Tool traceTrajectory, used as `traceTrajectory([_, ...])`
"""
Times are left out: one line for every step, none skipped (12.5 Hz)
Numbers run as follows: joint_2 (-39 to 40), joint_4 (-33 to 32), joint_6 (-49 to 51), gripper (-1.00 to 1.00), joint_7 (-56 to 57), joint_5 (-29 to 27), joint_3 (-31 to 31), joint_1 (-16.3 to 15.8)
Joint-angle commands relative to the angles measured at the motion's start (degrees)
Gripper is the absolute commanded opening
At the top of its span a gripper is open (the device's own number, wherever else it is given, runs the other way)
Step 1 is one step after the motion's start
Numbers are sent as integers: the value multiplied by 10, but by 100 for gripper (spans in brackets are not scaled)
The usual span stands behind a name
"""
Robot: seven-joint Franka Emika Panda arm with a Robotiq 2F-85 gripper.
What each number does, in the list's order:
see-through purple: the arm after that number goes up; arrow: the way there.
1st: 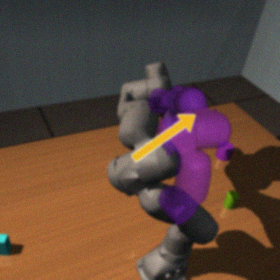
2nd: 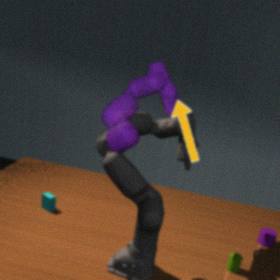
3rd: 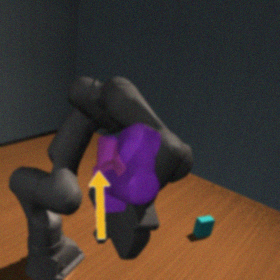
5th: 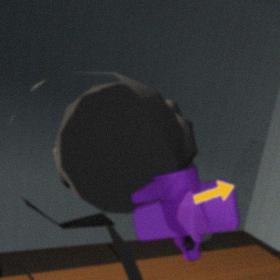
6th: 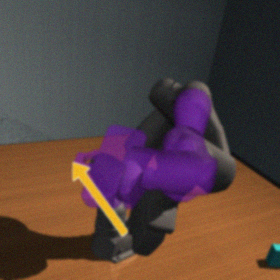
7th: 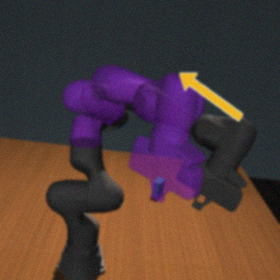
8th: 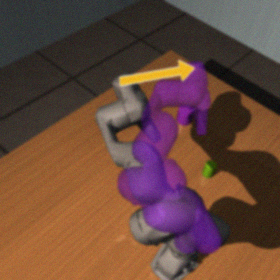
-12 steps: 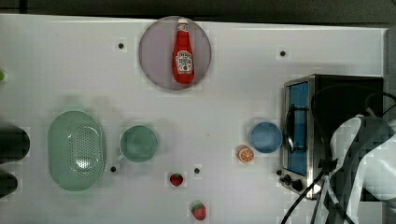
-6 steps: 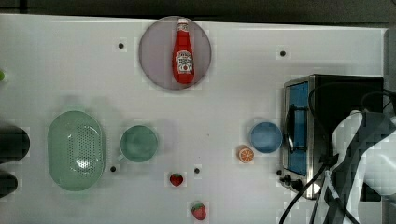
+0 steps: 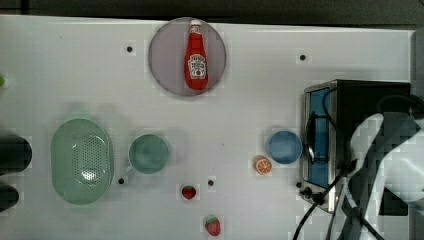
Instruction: Pick banana from table and place on oven.
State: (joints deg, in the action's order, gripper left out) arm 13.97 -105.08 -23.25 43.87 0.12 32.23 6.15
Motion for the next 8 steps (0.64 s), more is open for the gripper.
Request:
traceTrajectory([-47, 31, 17, 100, -3, -10, -57, -40])
traceTrajectory([-59, 32, 17, 100, -39, -21, -83, -47])
traceTrajectory([-69, 31, 18, 100, -93, -26, -108, -53])
traceTrajectory([-80, 30, 27, 100, -148, -26, -133, -58])
traceTrajectory([-91, 31, 39, 100, -210, -26, -157, -62])
traceTrajectory([-106, 31, 46, 100, -280, -26, -179, -66])
traceTrajectory([-122, 31, 61, 100, -350, -26, -201, -68])
traceTrajectory([-137, 30, 85, 100, -413, -25, -221, -70])
